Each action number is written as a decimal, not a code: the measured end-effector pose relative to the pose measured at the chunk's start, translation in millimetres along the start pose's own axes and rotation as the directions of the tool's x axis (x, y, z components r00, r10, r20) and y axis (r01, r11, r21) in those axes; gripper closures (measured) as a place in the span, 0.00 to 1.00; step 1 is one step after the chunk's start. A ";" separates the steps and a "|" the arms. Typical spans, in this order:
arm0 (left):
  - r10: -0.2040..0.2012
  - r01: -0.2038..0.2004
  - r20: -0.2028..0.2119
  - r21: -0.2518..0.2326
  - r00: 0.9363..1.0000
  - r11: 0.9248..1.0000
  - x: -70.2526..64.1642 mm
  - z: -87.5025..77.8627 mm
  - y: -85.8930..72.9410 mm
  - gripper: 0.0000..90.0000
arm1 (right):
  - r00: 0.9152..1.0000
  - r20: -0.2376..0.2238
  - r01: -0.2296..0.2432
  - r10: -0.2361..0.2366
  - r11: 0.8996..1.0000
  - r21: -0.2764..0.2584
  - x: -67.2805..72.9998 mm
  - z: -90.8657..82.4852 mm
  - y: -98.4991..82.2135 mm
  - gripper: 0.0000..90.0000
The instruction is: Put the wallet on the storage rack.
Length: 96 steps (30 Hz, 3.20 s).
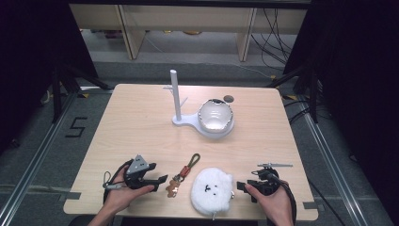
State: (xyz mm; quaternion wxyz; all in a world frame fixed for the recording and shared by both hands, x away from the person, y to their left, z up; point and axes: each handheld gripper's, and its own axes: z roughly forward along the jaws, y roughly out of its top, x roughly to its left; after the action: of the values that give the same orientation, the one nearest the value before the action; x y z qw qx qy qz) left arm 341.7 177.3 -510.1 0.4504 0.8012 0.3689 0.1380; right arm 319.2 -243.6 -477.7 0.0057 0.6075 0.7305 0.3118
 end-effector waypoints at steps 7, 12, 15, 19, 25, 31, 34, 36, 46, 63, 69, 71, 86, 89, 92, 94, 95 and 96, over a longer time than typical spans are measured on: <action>-0.025 0.025 -0.030 -0.014 0.999 1.000 6.0 -3.1 -1.8 0.36 | 0.996 -0.069 0.055 -0.051 0.997 0.055 -3.2 2.1 19.6 0.53; -0.023 0.023 -0.042 -0.010 0.999 1.000 8.6 -3.9 -3.1 0.36 | 0.995 -0.060 0.082 -0.076 0.991 0.102 0.1 1.7 32.4 0.56; -0.025 0.025 -0.044 -0.012 0.999 1.000 9.4 -4.0 -3.3 0.36 | 0.994 -0.055 0.099 -0.092 0.986 0.138 3.7 1.5 39.4 0.57; -0.024 0.023 -0.045 -0.011 0.999 1.000 8.6 -3.4 -3.0 0.36 | 0.992 -0.037 0.126 -0.121 0.973 0.196 11.8 1.6 48.4 0.60; -0.023 0.023 -0.044 -0.013 0.999 1.000 7.9 -2.8 -3.6 0.36 | 0.981 -0.029 0.195 -0.194 0.946 0.260 21.3 5.2 58.1 0.60; -0.023 0.022 -0.051 -0.011 0.998 1.000 8.3 -3.4 -3.4 0.36 | 0.976 -0.044 0.215 -0.211 0.931 0.297 31.6 13.8 65.2 0.60; -0.023 0.022 -0.049 -0.007 0.999 1.000 7.8 -3.1 -3.7 0.36 | 0.975 -0.059 0.220 -0.212 0.925 0.310 35.8 16.3 68.0 0.59; -0.027 0.027 -0.043 -0.012 0.999 1.000 7.3 -1.8 -4.2 0.36 | 0.972 -0.072 0.233 -0.222 0.919 0.319 37.2 20.9 69.5 0.58; -0.022 0.022 -0.046 0.000 0.999 1.000 7.5 -1.1 -4.9 0.36 | 0.988 -0.060 0.155 -0.144 0.906 0.395 45.8 31.6 65.3 0.54; -0.025 0.026 -0.041 0.004 0.999 1.000 8.9 -0.9 -6.2 0.36 | 0.991 -0.027 0.132 -0.134 0.894 0.428 54.4 58.0 56.6 0.57; -0.019 0.020 -0.050 0.012 0.999 1.000 8.1 0.0 -7.6 0.36 | 0.987 -0.032 0.155 -0.158 0.877 0.455 55.2 58.2 59.4 0.79; -0.017 0.017 -0.044 0.015 0.999 1.000 8.4 0.3 -8.1 0.36 | 0.985 -0.058 0.169 -0.161 0.881 0.441 53.5 59.2 59.2 0.85; -0.030 0.030 -0.047 -0.008 0.998 1.000 8.4 0.5 -9.2 0.36 | 0.980 -0.085 0.198 -0.181 0.938 0.286 52.7 30.5 59.0 0.90; -0.025 0.025 -0.049 -0.009 0.998 1.000 8.5 0.6 -9.2 0.36 | 0.981 -0.068 0.192 -0.181 0.954 0.231 52.2 24.9 59.2 0.90; -0.025 0.026 -0.055 0.003 0.998 1.000 8.3 0.1 -9.3 0.36 | 0.978 -0.056 0.205 -0.199 0.967 0.153 49.8 15.2 60.7 0.90; -0.026 0.026 -0.056 0.002 0.998 1.000 8.4 0.0 -9.5 0.36 | 0.971 -0.037 0.239 -0.237 0.967 0.091 48.0 12.3 61.5 0.90; -0.026 0.026 -0.056 0.002 0.998 1.000 8.4 0.0 -9.5 0.36 | 0.971 -0.037 0.239 -0.237 0.967 0.091 48.0 12.3 61.5 0.90; -0.024 0.025 -0.059 0.002 0.998 1.000 8.9 -0.1 -9.7 0.36 | 0.960 -0.036 0.279 -0.278 0.960 0.033 46.2 7.8 62.4 0.90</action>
State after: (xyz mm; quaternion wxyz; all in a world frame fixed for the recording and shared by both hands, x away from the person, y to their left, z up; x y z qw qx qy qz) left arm 343.2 186.9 -519.0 0.4399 0.7929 0.3920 0.1555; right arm 365.3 -194.7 -438.0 0.0269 0.4939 0.8145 0.3033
